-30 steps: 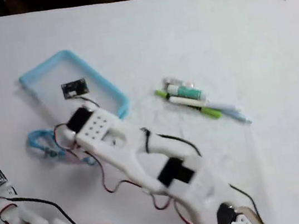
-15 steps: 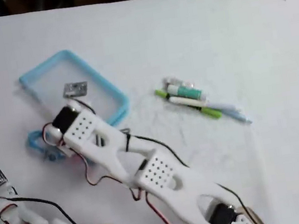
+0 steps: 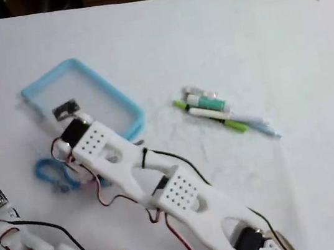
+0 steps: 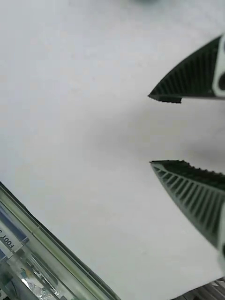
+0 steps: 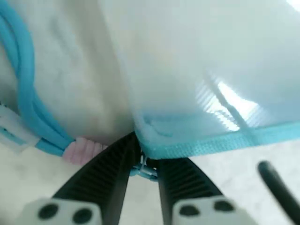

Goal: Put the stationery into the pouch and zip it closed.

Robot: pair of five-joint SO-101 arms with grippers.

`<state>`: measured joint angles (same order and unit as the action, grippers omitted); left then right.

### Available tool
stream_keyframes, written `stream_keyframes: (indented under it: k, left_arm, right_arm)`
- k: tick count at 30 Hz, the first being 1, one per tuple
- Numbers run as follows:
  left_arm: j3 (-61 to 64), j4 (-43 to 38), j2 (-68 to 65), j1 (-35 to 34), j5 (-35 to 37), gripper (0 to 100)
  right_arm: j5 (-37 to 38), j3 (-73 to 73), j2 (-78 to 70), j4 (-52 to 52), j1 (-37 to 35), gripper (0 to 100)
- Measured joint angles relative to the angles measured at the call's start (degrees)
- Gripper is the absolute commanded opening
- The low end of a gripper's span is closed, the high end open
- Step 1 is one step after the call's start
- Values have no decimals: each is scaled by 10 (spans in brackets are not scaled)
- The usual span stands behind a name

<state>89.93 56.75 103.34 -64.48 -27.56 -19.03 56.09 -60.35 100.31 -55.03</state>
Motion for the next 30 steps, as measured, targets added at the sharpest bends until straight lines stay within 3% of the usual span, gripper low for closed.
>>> stream_keyframes:
  k: [10, 12, 16, 19, 22, 26, 30]
  left_arm:
    - [0, 0, 0, 0, 0, 218]
    - [0, 0, 0, 0, 0, 218]
    - [0, 0, 0, 0, 0, 218]
    - [0, 0, 0, 0, 0, 218]
    - [0, 0, 0, 0, 0, 218]
    - [0, 0, 0, 0, 0, 218]
    - [0, 0, 0, 0, 0, 218]
  right_arm:
    - [248, -91, 134, 1, 104, 27]
    - [315, -91, 147, 1, 116, 83]
    - [428, -92, 150, 1, 144, 288]
    - [440, -92, 150, 1, 160, 410]
    - [440, -92, 150, 1, 170, 458]
    - [422, -92, 150, 1, 172, 421]
    - [309, -92, 191, 1, 162, 317]
